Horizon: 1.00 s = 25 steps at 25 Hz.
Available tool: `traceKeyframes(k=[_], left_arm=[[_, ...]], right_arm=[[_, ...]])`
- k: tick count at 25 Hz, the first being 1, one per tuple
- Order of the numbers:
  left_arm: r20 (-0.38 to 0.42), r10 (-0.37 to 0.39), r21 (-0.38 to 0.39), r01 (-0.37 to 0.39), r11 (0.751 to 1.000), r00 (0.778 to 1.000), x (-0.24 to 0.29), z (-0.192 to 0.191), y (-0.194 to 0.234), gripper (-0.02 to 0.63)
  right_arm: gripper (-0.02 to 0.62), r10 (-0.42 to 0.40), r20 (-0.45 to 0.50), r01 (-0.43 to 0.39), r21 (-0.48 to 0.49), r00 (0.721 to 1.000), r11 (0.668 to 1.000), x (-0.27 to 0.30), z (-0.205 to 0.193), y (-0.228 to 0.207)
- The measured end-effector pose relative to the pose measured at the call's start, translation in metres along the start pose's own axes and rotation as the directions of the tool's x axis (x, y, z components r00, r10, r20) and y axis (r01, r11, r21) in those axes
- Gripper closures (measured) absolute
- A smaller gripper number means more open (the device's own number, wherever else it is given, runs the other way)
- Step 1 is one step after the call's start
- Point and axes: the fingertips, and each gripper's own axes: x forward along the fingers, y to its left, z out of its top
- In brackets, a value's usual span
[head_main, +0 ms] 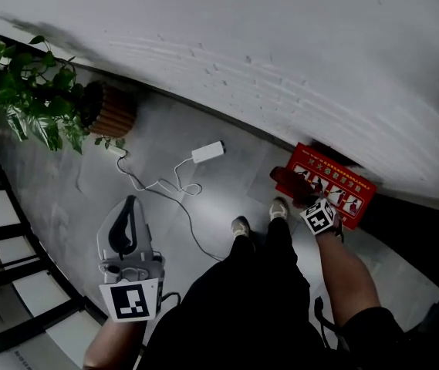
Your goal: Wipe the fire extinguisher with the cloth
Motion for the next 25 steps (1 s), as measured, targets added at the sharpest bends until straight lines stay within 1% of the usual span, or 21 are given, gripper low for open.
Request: traceKeyframes(k=[4, 7, 12, 15, 16, 17, 19, 20, 22, 25], left_arm=[[0.049, -0.092, 0.014, 0.092, 0.996, 0.995, 0.024, 0.019, -0.029, 0.606], [0.089, -0.167, 0.036, 0.164, 0.986, 0.982, 0.042, 0.037, -0.056, 0.606], [0.136, -0.270, 0.064, 0.264, 0.962, 0.953, 0.063, 0.063, -0.098, 0.606], [0.150, -0.295, 0.068, 0.288, 0.955, 0.944, 0.069, 0.071, -0.110, 0.606], [0.151, -0.296, 0.068, 0.289, 0.955, 0.943, 0.069, 0.072, -0.111, 0.606], [0.150, -0.294, 0.068, 0.286, 0.956, 0.944, 0.070, 0.072, -0.110, 0.606], [0.143, -0.274, 0.060, 0.268, 0.961, 0.951, 0.071, 0.069, -0.105, 0.606], [0.138, -0.260, 0.053, 0.255, 0.966, 0.956, 0.071, 0.066, -0.100, 0.606], [0.120, -0.225, 0.038, 0.222, 0.974, 0.967, 0.069, 0.059, -0.090, 0.606], [0.085, -0.160, 0.027, 0.158, 0.987, 0.983, 0.061, 0.048, -0.068, 0.606]], right_arm=[[0.541, -0.072, -0.026, 0.075, 0.135, 0.997, 0.988, -0.033, -0.066, -0.027], [0.541, -0.128, -0.035, 0.133, 0.250, 0.991, 0.959, -0.053, -0.114, -0.050], [0.541, -0.196, -0.078, 0.211, 0.402, 0.977, 0.891, -0.084, -0.180, -0.075], [0.541, -0.192, -0.134, 0.234, 0.521, 0.972, 0.821, -0.093, -0.215, -0.082], [0.541, -0.206, -0.133, 0.245, 0.535, 0.969, 0.809, -0.098, -0.217, -0.086], [0.541, -0.237, -0.112, 0.260, 0.514, 0.965, 0.818, -0.104, -0.209, -0.091], [0.541, -0.294, -0.025, 0.280, 0.399, 0.955, 0.873, -0.111, -0.167, -0.100], [0.541, -0.303, 0.026, 0.278, 0.332, 0.953, 0.902, -0.112, -0.138, -0.101], [0.541, -0.285, 0.119, 0.256, 0.214, 0.951, 0.943, -0.110, -0.074, -0.098], [0.541, -0.213, 0.236, 0.206, 0.055, 0.948, 0.977, -0.093, 0.022, -0.090]])
